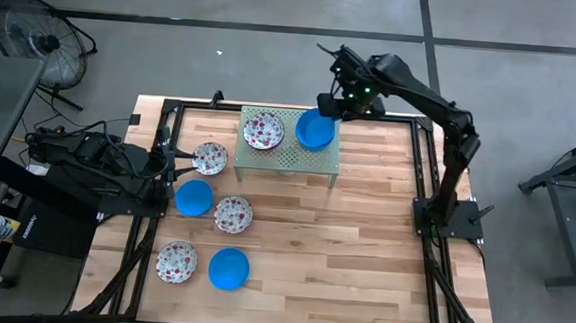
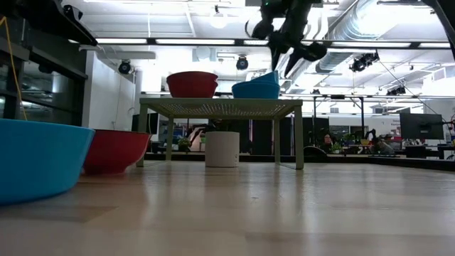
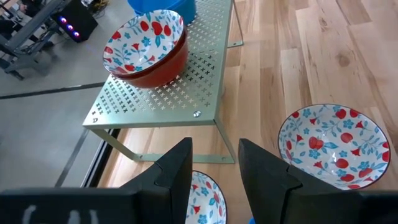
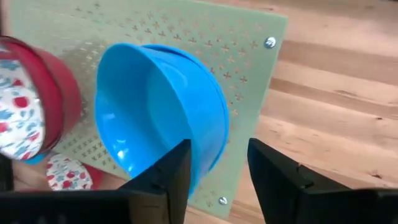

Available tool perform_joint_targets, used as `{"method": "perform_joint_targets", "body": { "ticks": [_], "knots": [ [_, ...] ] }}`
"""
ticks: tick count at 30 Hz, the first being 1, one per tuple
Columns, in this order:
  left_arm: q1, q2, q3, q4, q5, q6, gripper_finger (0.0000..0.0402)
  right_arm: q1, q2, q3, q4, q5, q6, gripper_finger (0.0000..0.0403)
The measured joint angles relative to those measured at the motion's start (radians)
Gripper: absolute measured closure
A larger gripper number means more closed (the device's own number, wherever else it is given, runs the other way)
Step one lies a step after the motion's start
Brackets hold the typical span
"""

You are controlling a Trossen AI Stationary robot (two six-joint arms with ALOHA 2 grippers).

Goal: Pick & Place Mini bowls
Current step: Stack the blue bowl on the blue bowl on the shelf

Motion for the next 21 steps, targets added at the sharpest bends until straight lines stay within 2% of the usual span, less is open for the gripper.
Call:
{"method": "perform_joint_targets", "body": {
  "ticks": [6,10,12,15,17,21],
  "knots": [
    [0.000,0.000,0.000,0.000,0.002,0.000,0.0275,0.021,-0.087,0.000,0.001,0.093,-0.131,0.0296],
    [0.000,0.000,0.000,0.000,0.002,0.000,0.0275,0.080,-0.128,0.000,0.001,0.206,-0.224,0.0370],
    [0.000,0.000,0.000,0.000,0.002,0.000,0.0275,0.110,-0.135,0.000,0.005,0.240,-0.252,0.0393],
    [0.000,0.000,0.000,0.000,0.001,0.000,0.0275,0.146,-0.136,0.000,0.024,0.295,-0.266,0.0398],
    [0.000,0.000,0.000,0.000,0.001,0.001,0.0275,0.158,-0.140,-0.031,0.084,0.294,-0.292,0.0401],
    [0.000,0.000,0.000,0.001,-0.006,0.002,0.0275,0.163,-0.199,-0.221,0.285,0.251,-0.306,0.0402]
  ]
}}
